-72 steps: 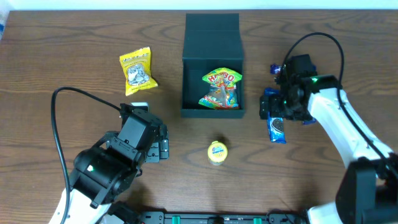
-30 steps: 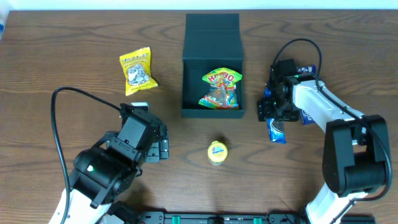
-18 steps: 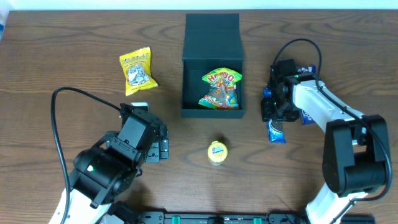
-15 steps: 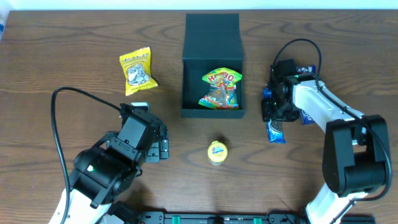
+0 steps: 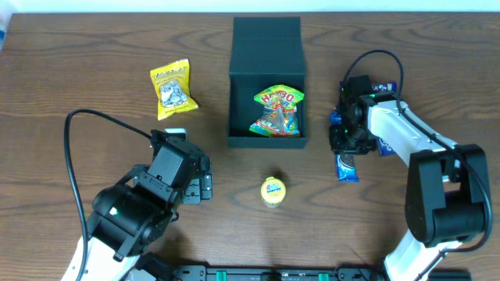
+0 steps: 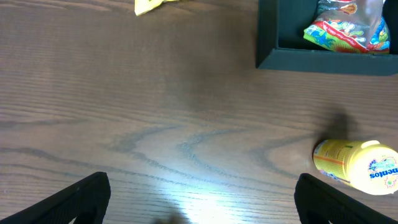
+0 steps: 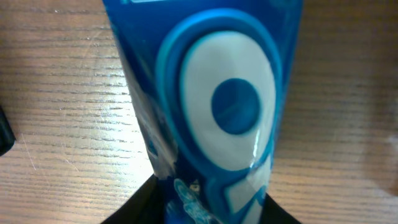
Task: Pack container
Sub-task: 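Lift the Oreo pack with the right gripper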
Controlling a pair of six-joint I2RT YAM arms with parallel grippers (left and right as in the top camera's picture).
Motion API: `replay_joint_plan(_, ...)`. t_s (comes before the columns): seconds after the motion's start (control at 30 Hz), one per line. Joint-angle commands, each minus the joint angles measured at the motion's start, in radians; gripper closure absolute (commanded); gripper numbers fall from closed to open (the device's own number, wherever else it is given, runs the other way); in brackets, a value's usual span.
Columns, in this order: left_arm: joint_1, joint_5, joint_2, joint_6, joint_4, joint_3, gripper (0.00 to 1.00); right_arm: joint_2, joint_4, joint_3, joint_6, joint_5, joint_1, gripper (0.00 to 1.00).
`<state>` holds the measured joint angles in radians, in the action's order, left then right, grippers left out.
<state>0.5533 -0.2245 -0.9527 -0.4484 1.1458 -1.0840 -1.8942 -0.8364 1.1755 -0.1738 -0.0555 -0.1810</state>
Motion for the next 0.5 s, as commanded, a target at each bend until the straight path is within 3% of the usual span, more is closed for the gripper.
replay_joint_plan(0.0,-0.003,-0.018,0.002,-0.008,0.003,0.002,0.05,-0.006,-0.009,0.006,-0.001,0.003,-0.009,0.71)
replay_joint_plan(0.47,-0.003,-0.018,0.002,-0.008,0.003,0.002,0.05,0.002,-0.019,0.006,-0.005,0.003,-0.01,0.87)
